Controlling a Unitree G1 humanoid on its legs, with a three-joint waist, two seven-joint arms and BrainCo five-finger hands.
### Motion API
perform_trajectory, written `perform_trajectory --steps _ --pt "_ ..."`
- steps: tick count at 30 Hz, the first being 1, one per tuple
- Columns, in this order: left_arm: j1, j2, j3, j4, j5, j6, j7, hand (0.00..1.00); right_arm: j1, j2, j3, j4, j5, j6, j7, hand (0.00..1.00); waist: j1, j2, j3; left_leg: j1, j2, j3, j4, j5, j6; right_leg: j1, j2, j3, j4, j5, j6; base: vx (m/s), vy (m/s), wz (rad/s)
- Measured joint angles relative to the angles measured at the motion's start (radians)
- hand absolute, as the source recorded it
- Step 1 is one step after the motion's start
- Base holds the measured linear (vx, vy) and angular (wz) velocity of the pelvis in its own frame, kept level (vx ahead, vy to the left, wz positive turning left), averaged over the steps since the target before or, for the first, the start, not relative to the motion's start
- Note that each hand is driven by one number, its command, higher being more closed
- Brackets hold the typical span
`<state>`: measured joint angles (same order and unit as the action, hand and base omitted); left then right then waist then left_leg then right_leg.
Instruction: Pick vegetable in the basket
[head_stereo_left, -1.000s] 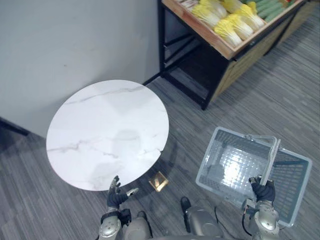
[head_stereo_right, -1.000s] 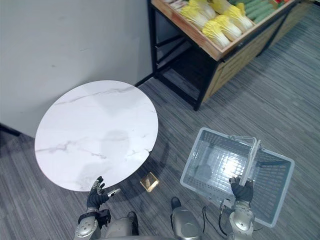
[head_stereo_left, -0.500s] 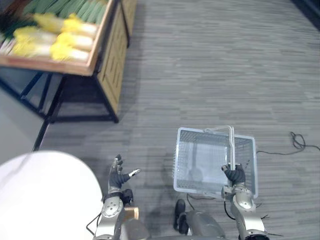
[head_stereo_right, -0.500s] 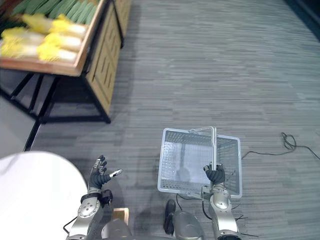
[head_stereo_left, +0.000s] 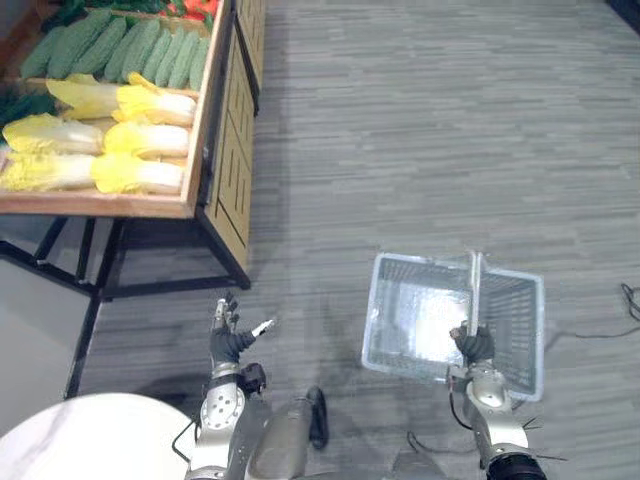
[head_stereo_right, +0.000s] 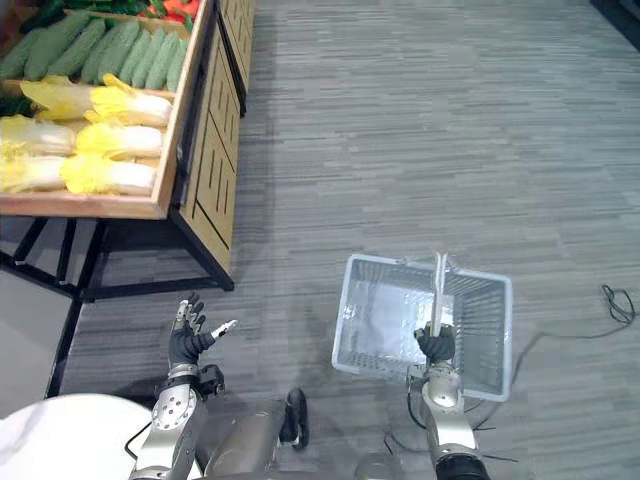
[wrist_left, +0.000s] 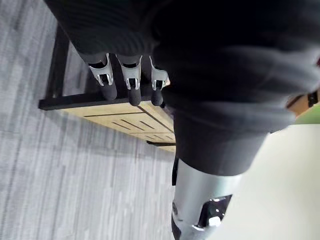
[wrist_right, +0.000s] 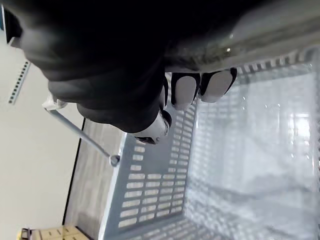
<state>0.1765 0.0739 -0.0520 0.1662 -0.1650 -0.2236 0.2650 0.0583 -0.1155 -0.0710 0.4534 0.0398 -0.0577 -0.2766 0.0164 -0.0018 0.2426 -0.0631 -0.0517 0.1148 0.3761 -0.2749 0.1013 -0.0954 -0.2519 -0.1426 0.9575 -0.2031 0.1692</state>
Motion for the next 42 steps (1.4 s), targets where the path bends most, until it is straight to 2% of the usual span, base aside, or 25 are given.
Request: perform_trajectory --steps 3,5,7,8,9,10,11,12,13,14,16,18,21,23,24,25,27,29,31,32,34,37,39,40,42 --pt "-0.009 0.022 -0.045 0.0 0.001 0.0 -0.002 0.0 -0.007 -0.001 -0.001 -0.001 -0.012 -0.002 0.019 1.0 -0.024 0.008 -0.002 0.145 0.006 -0.078 -0.127 0.001 -0.001 -0.136 0.01 -0.159 -0.102 -0.07 -0.109 0.56 -0.035 0.63" --pt "-0.03 0.021 -0.076 0.003 0.001 0.0 -0.004 0.0 -0.02 -0.005 -0.006 -0.002 -0.012 -0.005 0.02 1.0 -0.039 0.028 0.007 0.196 0.041 -0.108 -0.155 -0.019 -0.037 -0.219 0.047 -0.18 -0.27 -0.072 -0.128 0.6 -0.154 0.65" --pt "-0.055 0.017 -0.091 0.011 0.001 0.0 -0.004 0.0 -0.029 -0.004 -0.007 -0.006 -0.011 -0.005 0.021 1.0 -0.047 0.046 0.014 0.244 0.088 -0.118 -0.158 -0.046 -0.085 -0.268 0.115 -0.117 -0.535 0.032 -0.11 0.51 -0.179 0.49" --pt "-0.063 0.022 -0.096 0.02 0.002 -0.002 -0.004 0.0 -0.026 -0.004 -0.007 -0.008 -0.011 -0.005 0.022 1.0 -0.05 0.031 0.006 0.286 0.094 -0.122 -0.158 -0.069 -0.126 -0.277 0.133 -0.053 -0.695 0.133 -0.113 0.75 -0.34 0.6" --pt "-0.059 0.036 -0.097 0.032 0.003 -0.002 -0.002 0.0 -0.014 -0.005 -0.007 -0.008 -0.012 -0.005 0.021 1.0 -0.059 0.0 -0.006 0.337 0.086 -0.139 -0.154 -0.103 -0.172 -0.281 0.122 0.001 -0.74 0.233 -0.124 0.8 -0.389 0.67" --pt "-0.058 0.036 -0.098 0.045 0.003 0.0 -0.002 0.0 -0.007 -0.014 -0.008 -0.008 -0.012 -0.004 0.021 1.0 -0.063 0.007 -0.01 0.363 0.093 -0.152 -0.144 -0.118 -0.179 -0.28 0.127 0.014 -0.688 0.328 -0.131 0.69 -0.357 0.53" --pt "-0.057 0.002 -0.103 0.075 0.003 0.001 -0.002 0.0 -0.003 -0.043 -0.01 -0.008 -0.012 -0.003 0.02 1.0 -0.061 0.07 -0.027 0.367 0.155 -0.16 -0.105 -0.12 -0.184 -0.297 0.167 -0.006 -0.591 0.272 -0.141 0.56 -0.261 0.32" --pt "-0.052 -0.012 -0.102 0.079 0.002 0.0 -0.003 0.0 -0.007 -0.046 -0.011 -0.013 -0.011 -0.003 0.02 1.0 -0.061 0.096 -0.038 0.33 0.191 -0.168 -0.024 -0.102 -0.202 -0.297 0.19 -0.033 -0.559 0.228 -0.163 0.66 -0.324 0.18" --pt "-0.051 -0.015 -0.101 0.083 0.002 0.0 -0.004 0.0 -0.017 -0.039 -0.01 -0.013 -0.011 -0.002 0.02 1.0 -0.06 0.101 -0.038 0.275 0.211 -0.179 0.095 -0.054 -0.198 -0.285 0.209 -0.048 -0.538 0.186 -0.182 0.65 -0.354 0.15" --pt "-0.063 -0.018 -0.099 0.099 0.001 0.001 -0.006 0.0 -0.022 -0.026 -0.007 -0.013 -0.011 -0.002 0.02 1.0 -0.052 0.1 -0.034 0.183 0.232 -0.195 0.307 0.071 -0.201 -0.231 0.235 -0.064 -0.565 0.158 -0.204 0.76 -0.421 0.2" --pt "-0.061 -0.034 -0.096 0.103 0.0 0.002 -0.014 0.0 -0.021 -0.02 0.001 -0.013 -0.01 -0.001 0.018 1.0 -0.036 0.102 -0.008 0.058 0.29 -0.169 0.607 0.072 -0.215 -0.065 0.279 -0.091 -0.682 0.159 -0.212 0.59 -0.296 0.27" --pt "-0.049 -0.043 -0.095 0.051 0.001 0.002 -0.02 0.0 -0.018 -0.022 -0.001 -0.014 -0.01 -0.004 0.008 1.0 -0.012 0.085 0.004 -0.057 0.287 -0.085 0.698 0.041 -0.167 0.092 0.285 -0.104 -0.804 0.16 -0.217 0.54 -0.224 0.26" --pt "-0.039 -0.054 -0.089 -0.109 0.063 -0.007 0.012 0.0 -0.021 -0.045 -0.059 -0.016 0.003 -0.025 -0.014 1.0 0.009 0.091 0.008 -0.2 0.24 0.006 0.474 -0.005 -0.175 0.199 0.283 -0.145 -0.925 0.159 -0.216 0.4 -0.093 0.3" --pt "-0.045 -0.06 -0.069 -0.169 0.138 -0.015 0.049 0.0 -0.007 -0.054 -0.09 -0.017 0.011 -0.037 -0.025 1.0 0.004 0.095 0.006 -0.228 0.216 0.124 0.243 0.048 -0.177 0.256 0.281 -0.179 -0.956 0.131 -0.182 0.37 0.014 0.48" --pt "-0.042 -0.067 -0.065 -0.184 0.161 -0.016 0.063 0.0 0.009 -0.059 -0.094 -0.02 0.011 -0.041 -0.028 1.0 0.003 0.106 -0.001 -0.227 0.209 0.153 0.174 0.12 -0.157 0.27 0.289 -0.189 -0.955 0.115 -0.172 0.47 0.08 0.77" --pt "-0.038 -0.066 -0.063 -0.22 0.23 -0.017 0.102 0.0 0.049 -0.051 -0.102 -0.018 0.011 -0.044 -0.033 1.0 0.0 0.104 -0.01 -0.188 0.184 0.185 0.11 0.093 -0.024 0.301 0.281 -0.216 -0.929 0.063 -0.155 0.47 0.085 0.87" --pt "-0.038 -0.063 -0.058 -0.254 0.28 -0.015 0.127 0.0 0.071 -0.02 -0.1 -0.007 0.011 -0.044 -0.033 1.0 0.005 0.054 -0.013 -0.156 0.12 0.158 0.05 0.088 -0.022 0.293 0.228 -0.251 -0.857 0.008 -0.128 0.35 0.038 0.82" --pt "0.0 -0.069 -0.056 -0.281 0.38 -0.002 0.16 0.0 0.071 -0.008 -0.096 0.04 0.01 -0.042 -0.029 1.0 0.002 0.049 -0.011 -0.103 0.075 0.099 -0.012 0.084 -0.016 0.192 0.146 -0.266 -0.535 -0.034 -0.089 0.37 0.038 0.8" --pt "0.031 -0.06 -0.054 -0.327 0.428 0.011 0.186 0.0 0.074 0.008 -0.092 0.081 0.007 -0.038 -0.024 1.0 -0.002 0.029 -0.008 -0.039 0.032 0.031 -0.027 0.067 -0.001 0.082 0.061 -0.235 -0.172 0.035 -0.087 0.44 0.006 1.11" --pt "0.038 -0.06 -0.055 -0.337 0.442 0.015 0.194 0.0 0.076 0.011 -0.089 0.086 0.007 -0.033 -0.023 1.0 -0.003 0.028 -0.009 -0.021 0.027 0.01 -0.026 0.058 0.003 0.058 0.056 -0.208 -0.102 0.017 -0.097 0.49 -0.082 1.38" --pt "0.055 -0.056 -0.048 -0.366 0.493 0.024 0.207 0.0 0.081 0.012 -0.071 0.095 0.006 -0.032 -0.009 1.0 -0.004 0.033 -0.01 0.031 0.025 -0.071 -0.03 0.047 0.001 0.01 0.077 -0.14 -0.054 -0.051 -0.123 0.34 -0.119 1.14" --pt "0.069 -0.059 -0.051 -0.404 0.533 0.024 0.224 0.0 0.081 0.02 -0.051 0.08 0.007 -0.046 0.0 1.0 0.0 0.036 -0.012 0.066 0.052 -0.185 -0.03 0.029 -0.029 -0.095 0.176 0.024 -0.213 -0.091 -0.148 0.31 -0.203 1.19" --pt "0.07 -0.057 -0.073 -0.395 0.533 0.024 0.235 0.0 0.089 0.037 -0.048 0.062 0.009 -0.063 0.004 1.0 -0.006 0.015 -0.026 0.055 0.05 -0.266 -0.004 0.002 -0.075 -0.137 0.251 0.278 -0.418 -0.055 -0.104 0.29 -0.336 1.43" --pt "0.066 -0.049 -0.088 -0.388 0.535 0.024 0.238 0.0 0.108 0.04 -0.049 0.053 0.011 -0.074 0.001 1.0 -0.009 -0.008 -0.034 0.037 0.033 -0.303 0.048 -0.05 -0.118 -0.135 0.233 0.337 -0.503 0.046 -0.077 0.27 -0.34 1.47" --pt "0.091 -0.091 -0.094 -0.378 0.545 0.041 0.237 0.0 0.125 0.028 -0.046 0.052 0.031 -0.068 0.002 1.0 0.024 0.039 -0.048 0.021 0.09 -0.359 0.088 -0.086 -0.142 -0.114 0.27 0.263 -0.481 0.013 -0.118 0.23 -0.326 1.08"
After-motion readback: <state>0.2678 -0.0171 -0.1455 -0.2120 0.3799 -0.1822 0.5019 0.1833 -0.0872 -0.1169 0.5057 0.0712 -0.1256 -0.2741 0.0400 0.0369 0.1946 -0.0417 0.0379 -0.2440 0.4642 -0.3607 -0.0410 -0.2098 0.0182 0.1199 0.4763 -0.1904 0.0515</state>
